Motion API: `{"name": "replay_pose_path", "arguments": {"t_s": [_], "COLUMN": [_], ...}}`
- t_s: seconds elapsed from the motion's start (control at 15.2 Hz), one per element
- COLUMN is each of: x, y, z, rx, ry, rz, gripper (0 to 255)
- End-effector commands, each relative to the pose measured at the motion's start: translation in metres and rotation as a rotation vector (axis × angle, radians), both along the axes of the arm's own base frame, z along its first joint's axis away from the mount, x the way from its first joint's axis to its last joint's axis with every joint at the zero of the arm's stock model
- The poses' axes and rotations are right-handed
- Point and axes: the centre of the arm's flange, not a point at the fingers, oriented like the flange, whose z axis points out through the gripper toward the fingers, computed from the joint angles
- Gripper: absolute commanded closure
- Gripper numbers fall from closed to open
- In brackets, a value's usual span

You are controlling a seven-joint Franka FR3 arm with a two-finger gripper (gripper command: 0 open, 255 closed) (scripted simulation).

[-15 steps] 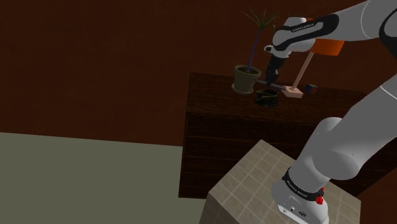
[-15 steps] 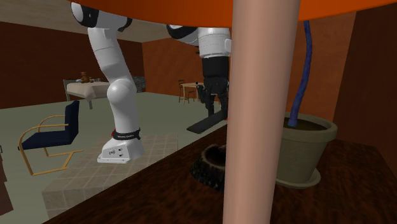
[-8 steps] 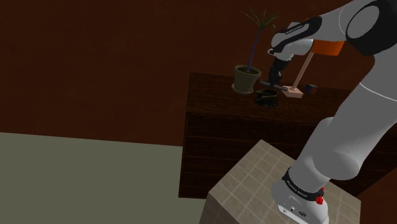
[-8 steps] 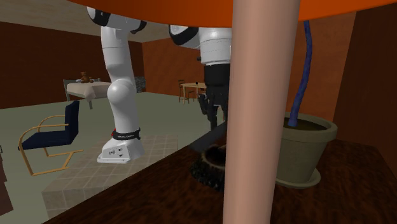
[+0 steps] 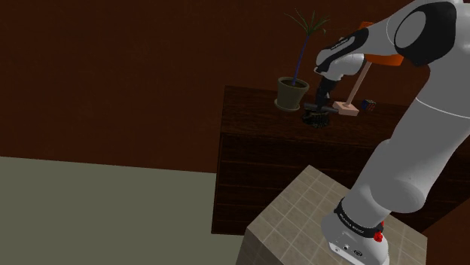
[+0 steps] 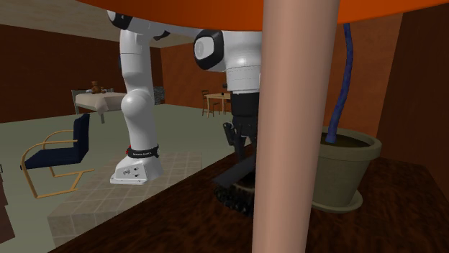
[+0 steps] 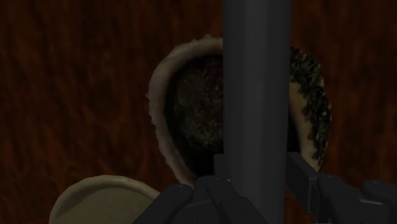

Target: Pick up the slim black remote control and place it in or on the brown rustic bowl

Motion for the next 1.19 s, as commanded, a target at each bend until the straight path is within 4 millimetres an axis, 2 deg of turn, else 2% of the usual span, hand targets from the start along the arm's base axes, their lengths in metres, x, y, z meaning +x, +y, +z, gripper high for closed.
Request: {"name": "replay_pose_path", "arguments": {"t_s": [0.0, 0.4, 0.46, 0.79, 1.06, 1.12], "x": [0.001, 0.001, 0.001, 0.001, -0.002, -0.002], "y": [0.001, 0.001, 0.001, 0.001, 0.003, 0.003], "z": [-0.003, -0.003, -0.003, -0.003, 0.047, 0.047], "rx": [0.0, 0.0, 0.0, 0.0, 0.0, 0.0], "ry": [0.0, 0.0, 0.0, 0.0, 0.0, 0.0], "rz": [0.0, 0.0, 0.0, 0.0, 0.0, 0.0], "gripper": [255, 255, 0, 0, 0, 0]}}
